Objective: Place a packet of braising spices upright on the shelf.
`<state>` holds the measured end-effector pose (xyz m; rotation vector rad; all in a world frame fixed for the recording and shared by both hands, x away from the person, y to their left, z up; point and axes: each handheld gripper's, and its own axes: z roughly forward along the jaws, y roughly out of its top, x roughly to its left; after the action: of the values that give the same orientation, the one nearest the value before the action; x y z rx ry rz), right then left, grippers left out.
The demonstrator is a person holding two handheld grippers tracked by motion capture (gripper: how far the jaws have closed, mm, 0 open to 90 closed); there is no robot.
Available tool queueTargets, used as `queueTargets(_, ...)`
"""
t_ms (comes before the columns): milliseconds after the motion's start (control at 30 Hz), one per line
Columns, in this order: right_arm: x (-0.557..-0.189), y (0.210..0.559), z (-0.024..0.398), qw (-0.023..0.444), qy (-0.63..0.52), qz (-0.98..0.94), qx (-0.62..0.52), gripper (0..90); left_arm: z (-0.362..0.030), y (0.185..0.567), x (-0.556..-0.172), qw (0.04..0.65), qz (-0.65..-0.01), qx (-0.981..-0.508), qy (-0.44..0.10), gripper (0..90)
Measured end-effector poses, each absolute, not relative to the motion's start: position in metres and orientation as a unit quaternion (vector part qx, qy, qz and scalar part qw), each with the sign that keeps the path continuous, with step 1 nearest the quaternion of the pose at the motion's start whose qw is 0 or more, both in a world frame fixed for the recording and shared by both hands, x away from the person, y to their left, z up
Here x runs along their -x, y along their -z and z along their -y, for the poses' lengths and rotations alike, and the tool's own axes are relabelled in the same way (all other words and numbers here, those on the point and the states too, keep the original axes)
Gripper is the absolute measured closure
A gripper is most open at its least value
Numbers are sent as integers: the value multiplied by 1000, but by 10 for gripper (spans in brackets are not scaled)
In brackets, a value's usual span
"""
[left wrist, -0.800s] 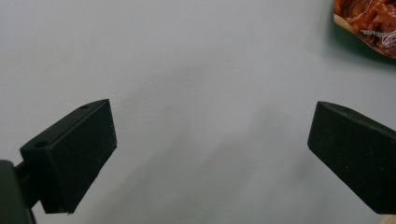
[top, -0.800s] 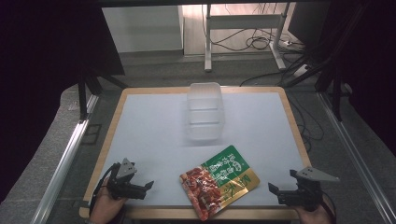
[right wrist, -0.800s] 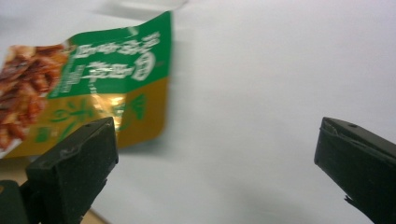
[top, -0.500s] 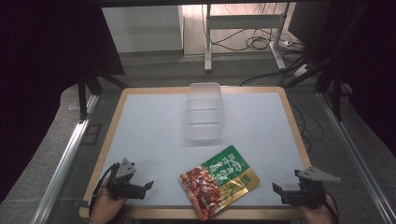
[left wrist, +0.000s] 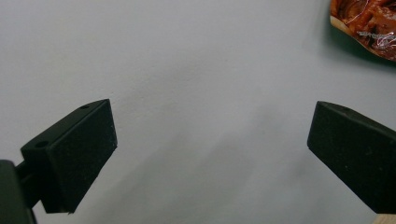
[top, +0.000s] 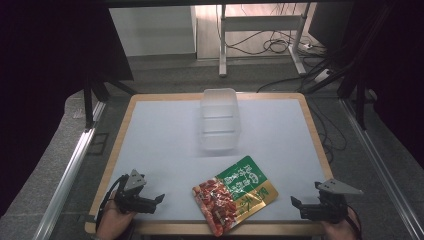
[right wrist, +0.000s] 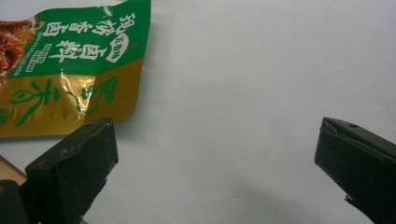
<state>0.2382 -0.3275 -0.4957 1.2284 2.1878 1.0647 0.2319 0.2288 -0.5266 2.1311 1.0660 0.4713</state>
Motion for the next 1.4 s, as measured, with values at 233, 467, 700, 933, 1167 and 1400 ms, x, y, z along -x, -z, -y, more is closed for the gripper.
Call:
queueTargets(233,-239,497,325,203,-384,-789,-436,0,-228,527,-232,347,-411,-823,-183,16)
queueTargets(467,-241,495,318,213,-383,-794,-420,0,-228,527,-232,346,-410,-824,-182,16)
queueTargets(700,-244,493,312,218,-392,-792,-413,0,-227,527,-232,345,-410,-824,-182,17)
queueTargets(933,-249,492,307,224,-393,-793,-409,0,-227,527,-232,342,-408,-827,-183,17)
queueTargets(1167,-252,492,303,226,-395,-795,-400,0,-226,527,-232,341,-407,-827,-184,17)
queueTargets(1400,-257,492,296,220,-389,-803,-393,0,-226,527,-232,340,-407,-828,-184,17)
